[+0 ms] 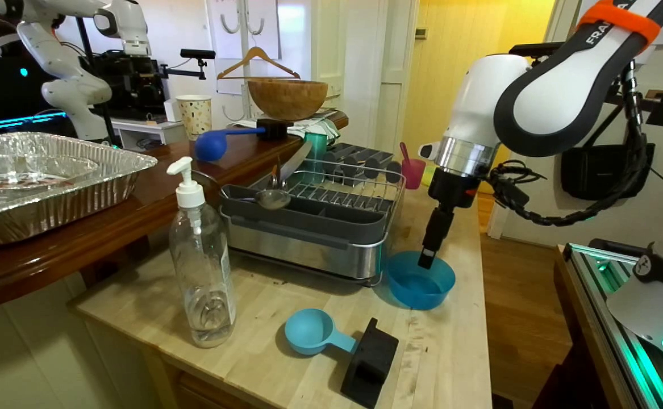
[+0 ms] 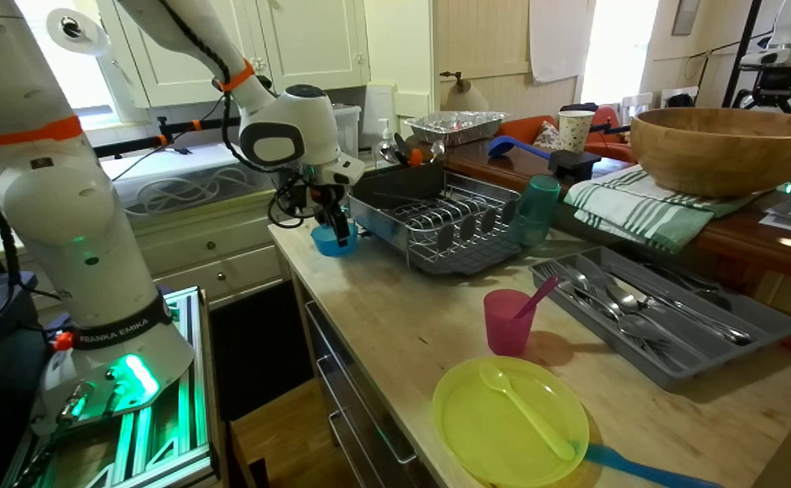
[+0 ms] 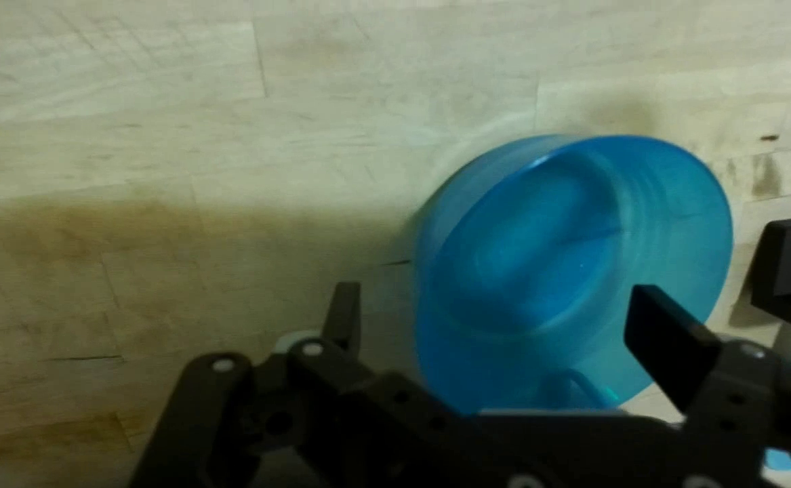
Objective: Put the blue bowl on the drying rack
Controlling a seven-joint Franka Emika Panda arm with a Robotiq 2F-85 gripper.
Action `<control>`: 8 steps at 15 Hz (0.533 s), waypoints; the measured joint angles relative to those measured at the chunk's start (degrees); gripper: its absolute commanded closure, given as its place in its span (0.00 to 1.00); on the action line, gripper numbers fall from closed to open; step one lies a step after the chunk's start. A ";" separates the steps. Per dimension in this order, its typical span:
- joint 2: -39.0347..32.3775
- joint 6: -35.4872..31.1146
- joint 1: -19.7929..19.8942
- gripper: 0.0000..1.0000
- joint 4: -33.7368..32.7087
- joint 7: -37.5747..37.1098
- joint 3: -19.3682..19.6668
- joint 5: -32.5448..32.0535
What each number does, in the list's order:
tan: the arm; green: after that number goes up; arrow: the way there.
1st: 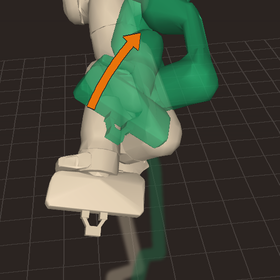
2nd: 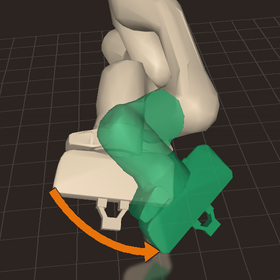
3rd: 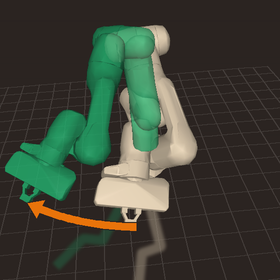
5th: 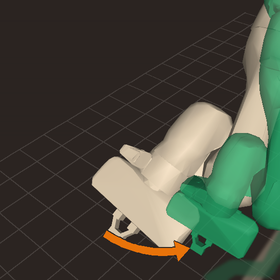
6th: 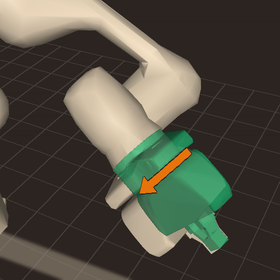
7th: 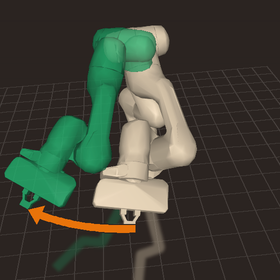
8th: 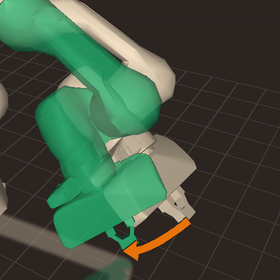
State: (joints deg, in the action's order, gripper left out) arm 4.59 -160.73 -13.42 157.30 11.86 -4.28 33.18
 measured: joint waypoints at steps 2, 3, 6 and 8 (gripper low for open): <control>-1.26 -0.57 -0.24 0.34 -0.22 1.79 -0.09 2.28; -1.87 -1.10 -0.37 0.42 -0.34 2.50 -0.13 3.29; -3.60 -2.30 -0.61 0.65 -0.79 4.30 -0.36 5.76; -4.56 -2.41 -0.64 0.81 -1.21 4.99 -0.44 6.35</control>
State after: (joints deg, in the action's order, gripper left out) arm 0.03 -163.13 -14.06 156.09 16.85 -4.72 39.53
